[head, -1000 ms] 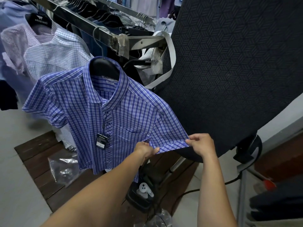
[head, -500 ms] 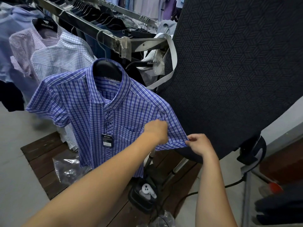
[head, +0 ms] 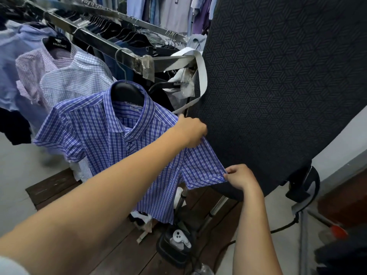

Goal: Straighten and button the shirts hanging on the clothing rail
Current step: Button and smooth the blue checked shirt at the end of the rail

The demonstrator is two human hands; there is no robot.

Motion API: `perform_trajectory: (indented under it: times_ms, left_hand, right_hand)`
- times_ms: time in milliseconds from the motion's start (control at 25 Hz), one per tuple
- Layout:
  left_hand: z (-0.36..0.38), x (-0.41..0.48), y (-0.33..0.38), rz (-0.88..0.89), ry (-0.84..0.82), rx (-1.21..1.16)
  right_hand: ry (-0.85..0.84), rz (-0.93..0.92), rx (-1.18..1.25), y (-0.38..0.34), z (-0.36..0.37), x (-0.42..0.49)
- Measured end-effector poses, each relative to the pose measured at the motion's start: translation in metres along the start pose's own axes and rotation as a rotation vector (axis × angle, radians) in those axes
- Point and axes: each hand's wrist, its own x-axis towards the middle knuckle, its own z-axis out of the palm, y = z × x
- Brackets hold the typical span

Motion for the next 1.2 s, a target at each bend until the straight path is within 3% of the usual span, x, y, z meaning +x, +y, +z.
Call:
perform_trajectory:
  times_ms: [200,280,440,720,920,1040,1200]
  left_hand:
    - [0.006,0.002,-0.008,0.109,0.061,-0.059]
    - [0.01,0.007,-0.01,0.134,0.057,-0.079]
    - [0.01,0.008,-0.013,0.16,0.071,-0.082]
    - [0.017,0.015,-0.013,0.126,0.096,-0.049]
    - [0.019,0.018,-0.015,0.105,0.124,-0.122]
    - [0.018,0.016,-0.023,0.085,0.184,-0.253]
    - [0.013,0.003,-0.038,0.076,0.319,-0.333]
  right_hand:
    - [0.007,-0.362,0.142,-0.056,0.0,-0.004]
    - [0.031,-0.423,0.12,-0.073,0.007,-0.005]
    - [0.115,-0.387,0.099,-0.06,0.016,-0.005]
    - [0.101,-0.158,0.236,0.008,0.025,0.002]
    - [0.153,-0.128,0.177,0.019,0.029,0.003]
    - [0.213,-0.175,0.217,0.003,0.025,0.002]
    - [0.326,-0.393,0.228,-0.043,0.021,-0.01]
